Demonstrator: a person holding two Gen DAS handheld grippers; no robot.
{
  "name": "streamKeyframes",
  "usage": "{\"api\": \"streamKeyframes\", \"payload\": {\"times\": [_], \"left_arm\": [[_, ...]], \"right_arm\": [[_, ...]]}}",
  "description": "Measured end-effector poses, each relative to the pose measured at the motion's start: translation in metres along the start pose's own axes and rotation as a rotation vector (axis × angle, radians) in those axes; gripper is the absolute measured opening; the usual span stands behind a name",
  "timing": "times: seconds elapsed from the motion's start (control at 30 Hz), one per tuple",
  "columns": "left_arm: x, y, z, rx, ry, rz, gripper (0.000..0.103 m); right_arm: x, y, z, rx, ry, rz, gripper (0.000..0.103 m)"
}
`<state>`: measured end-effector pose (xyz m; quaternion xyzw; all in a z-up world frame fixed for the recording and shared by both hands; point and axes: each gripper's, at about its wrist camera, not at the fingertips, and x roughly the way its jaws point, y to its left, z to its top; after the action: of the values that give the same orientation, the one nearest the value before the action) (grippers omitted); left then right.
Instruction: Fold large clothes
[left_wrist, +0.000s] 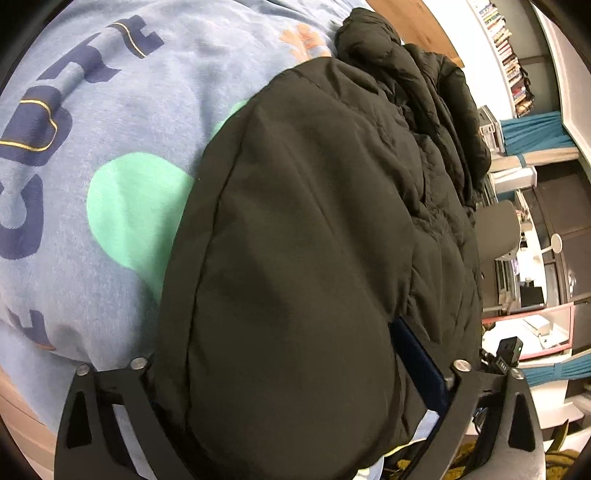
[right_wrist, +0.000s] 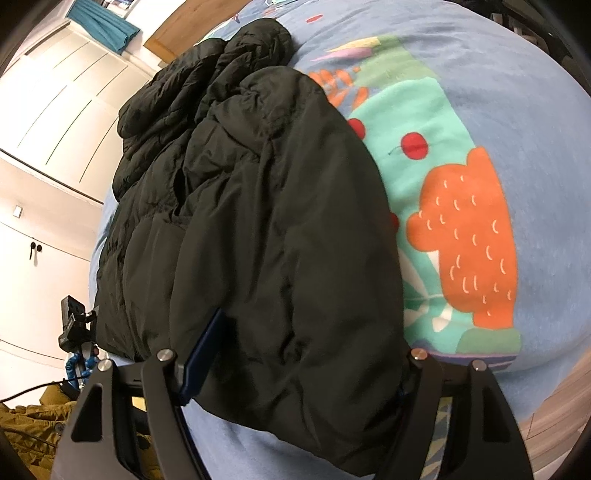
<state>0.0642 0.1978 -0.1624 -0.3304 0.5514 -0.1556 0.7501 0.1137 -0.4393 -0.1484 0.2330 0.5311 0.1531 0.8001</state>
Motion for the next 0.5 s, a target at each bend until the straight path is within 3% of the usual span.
{"api": "streamKeyframes", "payload": {"times": [0.1,0.2,0.27,0.43,0.5], "left_arm": [[-0.001,-0.001,-0.003,0.000,-0.009,0.007,0.087],[0.000,0.000,-0.004,-0.010,-0.018,0.010,0.076],[0.000,-0.001,-0.004,-0.011,-0.024,0.010,0.061],[-0.001,-0.016,-0.006,0.026,-0.047,0.003,0.026],[-0.002,-0.025,-0.007,0.048,-0.060,0.015,0.020]], "right_arm": [[0.002,0.001,0.000,0.001,-0.002,-0.005,0.066],[0.002,-0.001,-0.001,0.009,-0.010,-0.010,0.044],[0.000,-0.003,-0.001,0.010,-0.017,-0.010,0.028],[-0.004,0.005,0.001,-0.032,-0.033,-0.019,0.017],[-0.005,0.008,0.002,-0.053,-0.038,-0.027,0.016]]}}
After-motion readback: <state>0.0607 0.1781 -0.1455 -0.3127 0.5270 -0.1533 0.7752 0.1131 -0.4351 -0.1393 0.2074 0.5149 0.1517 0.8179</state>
